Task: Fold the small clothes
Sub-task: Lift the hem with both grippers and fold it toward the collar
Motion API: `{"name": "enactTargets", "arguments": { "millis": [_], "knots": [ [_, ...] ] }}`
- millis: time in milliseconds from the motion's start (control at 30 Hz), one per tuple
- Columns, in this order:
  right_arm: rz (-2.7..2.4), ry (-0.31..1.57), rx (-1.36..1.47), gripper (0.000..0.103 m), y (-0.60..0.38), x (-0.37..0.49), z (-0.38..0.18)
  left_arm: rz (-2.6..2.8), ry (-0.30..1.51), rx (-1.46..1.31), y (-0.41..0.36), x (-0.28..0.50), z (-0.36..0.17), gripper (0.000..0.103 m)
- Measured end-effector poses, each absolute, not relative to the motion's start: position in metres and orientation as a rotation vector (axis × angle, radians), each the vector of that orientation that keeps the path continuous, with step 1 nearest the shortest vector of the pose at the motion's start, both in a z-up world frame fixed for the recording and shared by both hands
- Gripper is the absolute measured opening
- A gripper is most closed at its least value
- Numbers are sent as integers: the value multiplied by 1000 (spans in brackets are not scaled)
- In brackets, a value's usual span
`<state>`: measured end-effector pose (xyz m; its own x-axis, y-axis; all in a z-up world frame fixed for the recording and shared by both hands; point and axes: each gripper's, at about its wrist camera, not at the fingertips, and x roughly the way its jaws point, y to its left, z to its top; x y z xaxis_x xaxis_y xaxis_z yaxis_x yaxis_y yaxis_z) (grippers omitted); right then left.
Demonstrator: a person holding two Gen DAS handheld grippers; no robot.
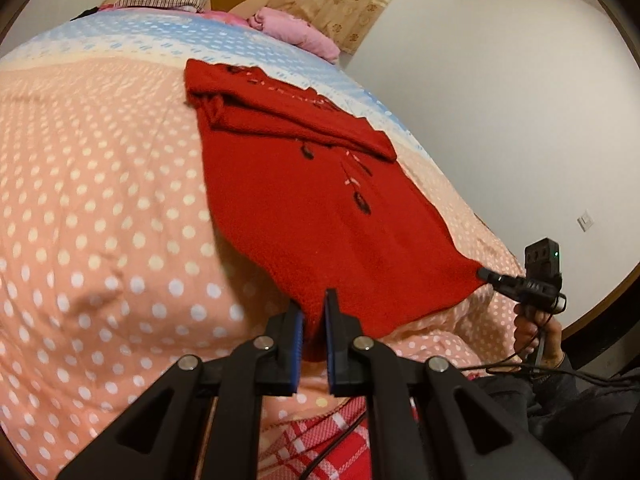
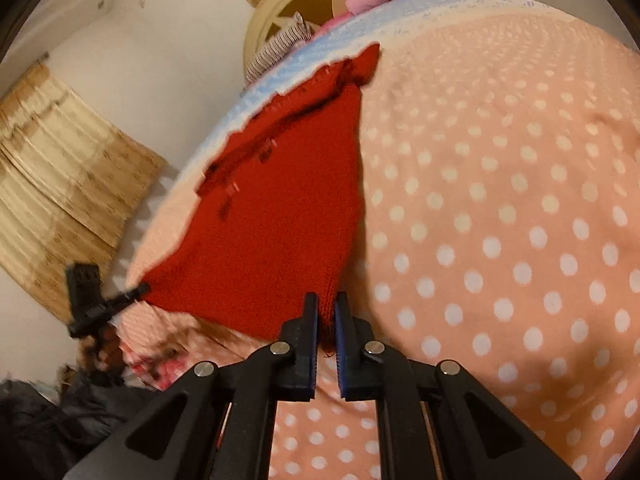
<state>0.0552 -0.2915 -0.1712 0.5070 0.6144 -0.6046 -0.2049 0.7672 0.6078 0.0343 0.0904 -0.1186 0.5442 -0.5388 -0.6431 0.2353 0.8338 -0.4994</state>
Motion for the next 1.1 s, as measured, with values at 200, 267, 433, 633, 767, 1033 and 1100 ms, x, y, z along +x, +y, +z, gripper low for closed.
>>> {"name": "enactTargets", "arguments": {
  "millis": [200, 267, 433, 633, 767, 1033, 1100],
  "knots": [
    [501, 807, 584, 7, -302, 75, -142, -434, 861, -365, 93, 60, -104, 10],
    [493, 788, 586, 7, -300, 85, -133, -421, 854, -373, 95, 68, -99, 10],
    [508, 755, 576, 7, -291, 109, -112, -415, 819, -395, 98, 87, -86, 10],
    [517, 701, 564, 7, -283, 145, -83, -397, 781, -416, 107, 117, -70, 10],
    [506, 667, 551, 7, -282, 168, -68, -381, 767, -437, 111, 137, -63, 10],
    [495, 658, 546, 7, -275, 218, -52, -394, 723, -452, 113, 180, -50, 9],
    [493, 658, 544, 7, -273, 229, -50, -391, 721, -457, 115, 192, -50, 9]
  ]
}}
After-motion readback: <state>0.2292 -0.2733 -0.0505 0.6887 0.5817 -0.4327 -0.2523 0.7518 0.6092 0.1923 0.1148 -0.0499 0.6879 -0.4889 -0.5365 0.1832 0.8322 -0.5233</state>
